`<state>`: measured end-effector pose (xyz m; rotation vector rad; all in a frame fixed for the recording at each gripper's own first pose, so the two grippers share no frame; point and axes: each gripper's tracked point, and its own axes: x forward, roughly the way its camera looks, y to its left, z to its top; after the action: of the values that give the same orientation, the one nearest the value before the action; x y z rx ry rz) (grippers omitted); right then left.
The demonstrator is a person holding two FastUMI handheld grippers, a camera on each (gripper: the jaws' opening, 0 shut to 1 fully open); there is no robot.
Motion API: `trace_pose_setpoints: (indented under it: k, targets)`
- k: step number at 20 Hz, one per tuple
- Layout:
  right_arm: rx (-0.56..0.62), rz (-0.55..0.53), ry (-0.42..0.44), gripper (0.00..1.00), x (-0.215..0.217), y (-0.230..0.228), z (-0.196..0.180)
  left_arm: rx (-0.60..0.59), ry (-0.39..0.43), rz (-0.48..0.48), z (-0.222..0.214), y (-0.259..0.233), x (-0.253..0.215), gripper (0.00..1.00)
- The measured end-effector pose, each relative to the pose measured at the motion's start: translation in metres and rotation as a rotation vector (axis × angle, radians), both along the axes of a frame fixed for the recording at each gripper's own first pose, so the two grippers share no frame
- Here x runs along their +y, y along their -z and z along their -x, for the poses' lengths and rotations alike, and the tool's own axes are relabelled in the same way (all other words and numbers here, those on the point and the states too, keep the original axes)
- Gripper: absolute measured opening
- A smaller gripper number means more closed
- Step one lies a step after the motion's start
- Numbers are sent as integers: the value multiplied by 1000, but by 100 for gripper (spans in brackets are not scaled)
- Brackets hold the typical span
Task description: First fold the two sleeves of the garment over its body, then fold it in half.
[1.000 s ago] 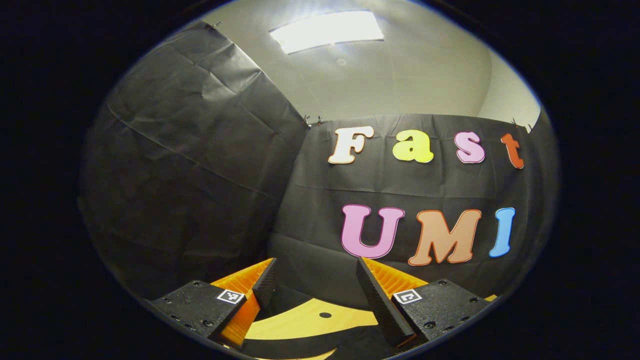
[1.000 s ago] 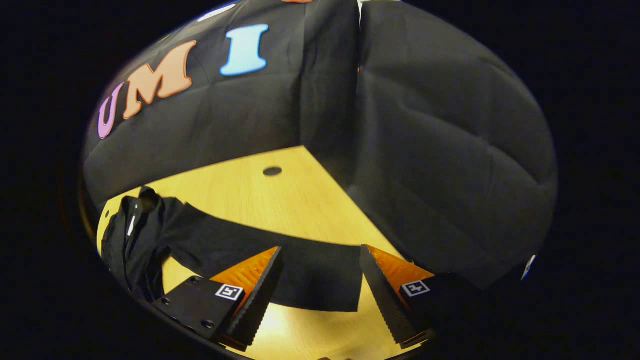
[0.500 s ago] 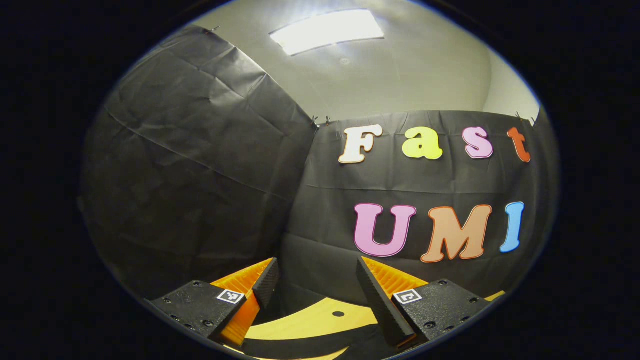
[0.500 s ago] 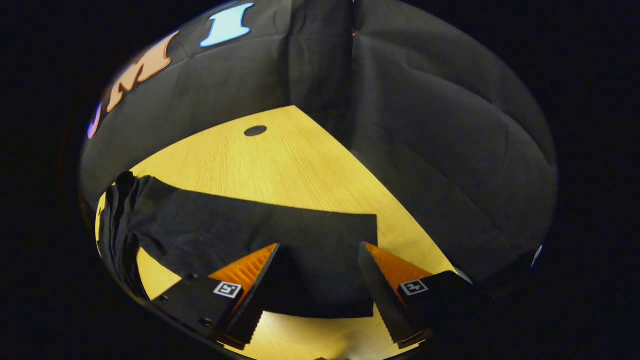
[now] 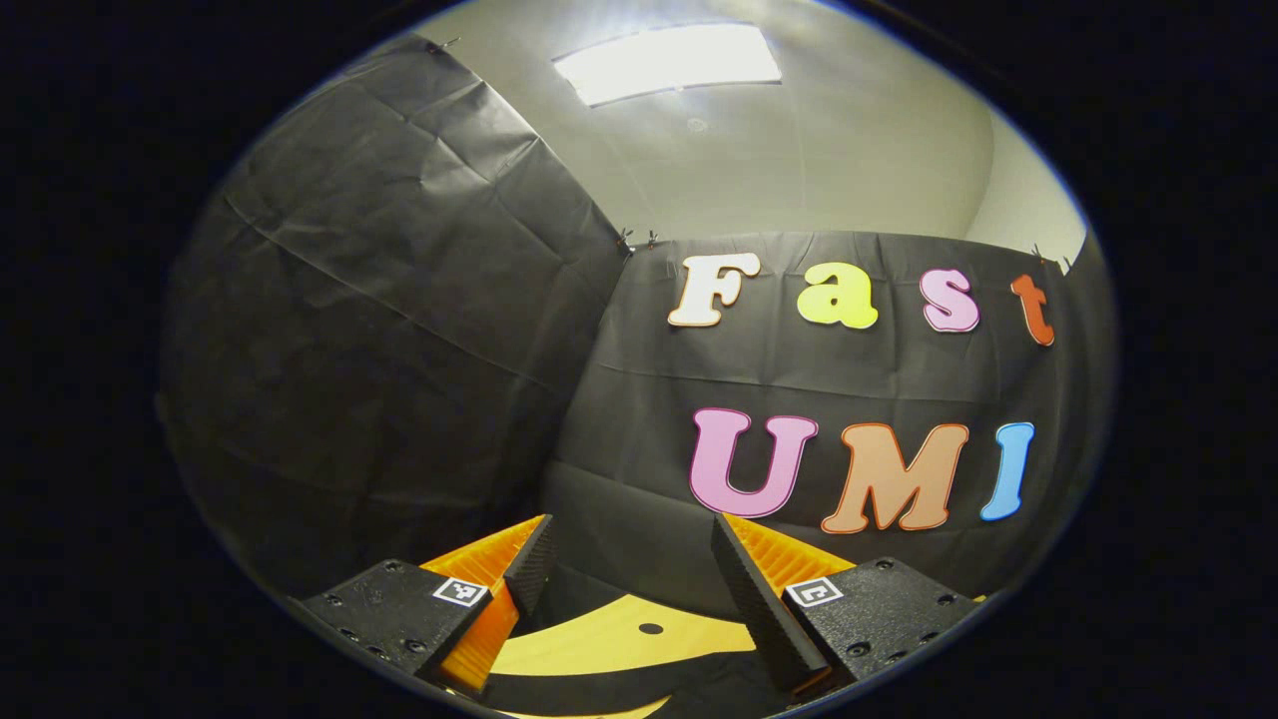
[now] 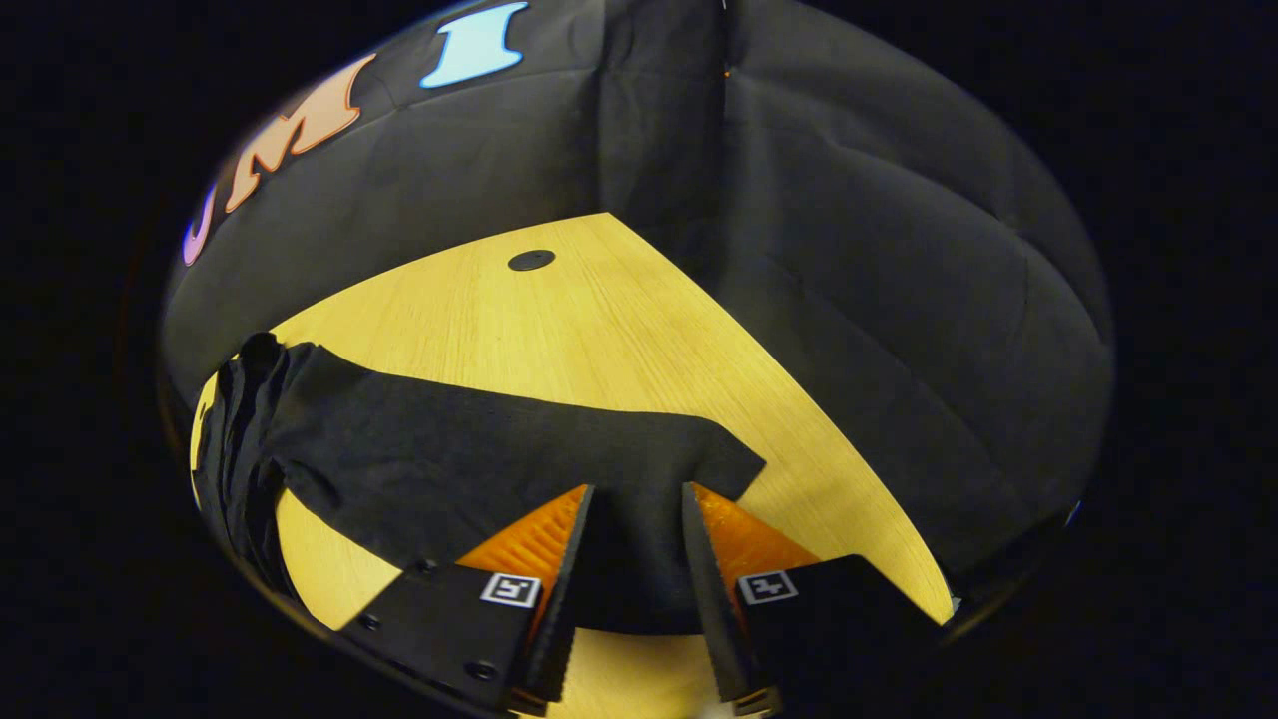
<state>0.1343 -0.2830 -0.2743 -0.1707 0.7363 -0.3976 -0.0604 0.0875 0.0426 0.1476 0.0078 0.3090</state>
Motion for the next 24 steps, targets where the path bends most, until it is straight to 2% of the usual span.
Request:
trace_pose_setpoints:
  k: [3, 4, 5, 7, 11, 16, 20, 24]
  targets:
    - [8, -11, -27, 31, 10, 3, -3, -9, 3, -7, 5, -6, 3, 91]
    - [10, -13, -31, 27, 11, 4, -4, -10, 0, -13, 6, -7, 5, 90]
    - [6, -7, -29, 14, 12, 3, -4, -10, -6, -20, 8, -9, 7, 90]
    - [6, 9, -26, 6, 11, 3, -4, -12, -16, -33, 13, -12, 13, 90]
    - [13, 14, -30, 3, 15, 1, -3, -14, -19, -28, 22, -14, 18, 90]
    - [-73, -15, -124, 3, 69, -32, -18, 3, -48, -33, 34, -13, 38, 90]
    - [-152, -22, -236, 2, 156, -77, -51, 10, -80, 7, 43, -7, 62, 90]
    - [-203, -47, -403, 2, 285, -99, -87, 25, -122, 20, 48, -3, 95, 90]
